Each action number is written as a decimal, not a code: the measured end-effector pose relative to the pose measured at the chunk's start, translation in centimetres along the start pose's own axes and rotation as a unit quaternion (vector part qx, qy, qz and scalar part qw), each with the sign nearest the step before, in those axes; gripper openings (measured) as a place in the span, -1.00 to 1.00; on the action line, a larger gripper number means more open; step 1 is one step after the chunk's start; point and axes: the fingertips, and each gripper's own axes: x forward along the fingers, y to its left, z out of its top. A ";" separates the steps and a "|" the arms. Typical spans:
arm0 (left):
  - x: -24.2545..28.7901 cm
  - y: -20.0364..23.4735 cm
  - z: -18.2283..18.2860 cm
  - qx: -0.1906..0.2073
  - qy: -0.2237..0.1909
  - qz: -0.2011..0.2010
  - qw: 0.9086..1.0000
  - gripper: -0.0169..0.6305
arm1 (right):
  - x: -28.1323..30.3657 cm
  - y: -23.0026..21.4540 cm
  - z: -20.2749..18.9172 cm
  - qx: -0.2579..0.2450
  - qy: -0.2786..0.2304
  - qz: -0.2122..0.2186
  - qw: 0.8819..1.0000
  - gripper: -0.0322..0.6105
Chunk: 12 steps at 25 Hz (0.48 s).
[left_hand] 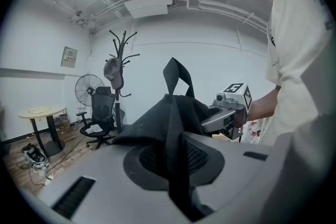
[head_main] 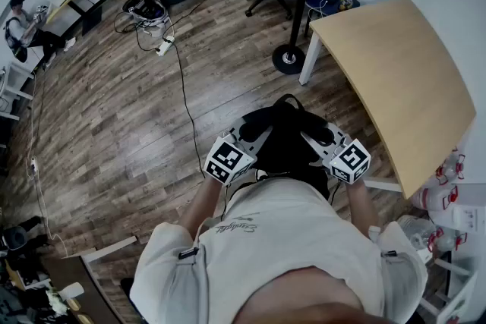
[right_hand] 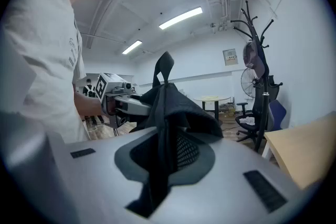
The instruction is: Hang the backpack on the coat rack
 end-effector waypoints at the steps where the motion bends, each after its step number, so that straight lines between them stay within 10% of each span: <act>1: 0.0 -0.1 0.1 0.000 -0.002 0.000 1.000 -0.82 | -0.1 0.0 0.0 -0.001 0.000 0.000 1.000 -0.81; 12: -0.8 0.4 0.1 0.002 -0.015 -0.009 1.000 -0.82 | 0.7 0.5 0.3 0.000 0.002 -0.015 1.000 -0.81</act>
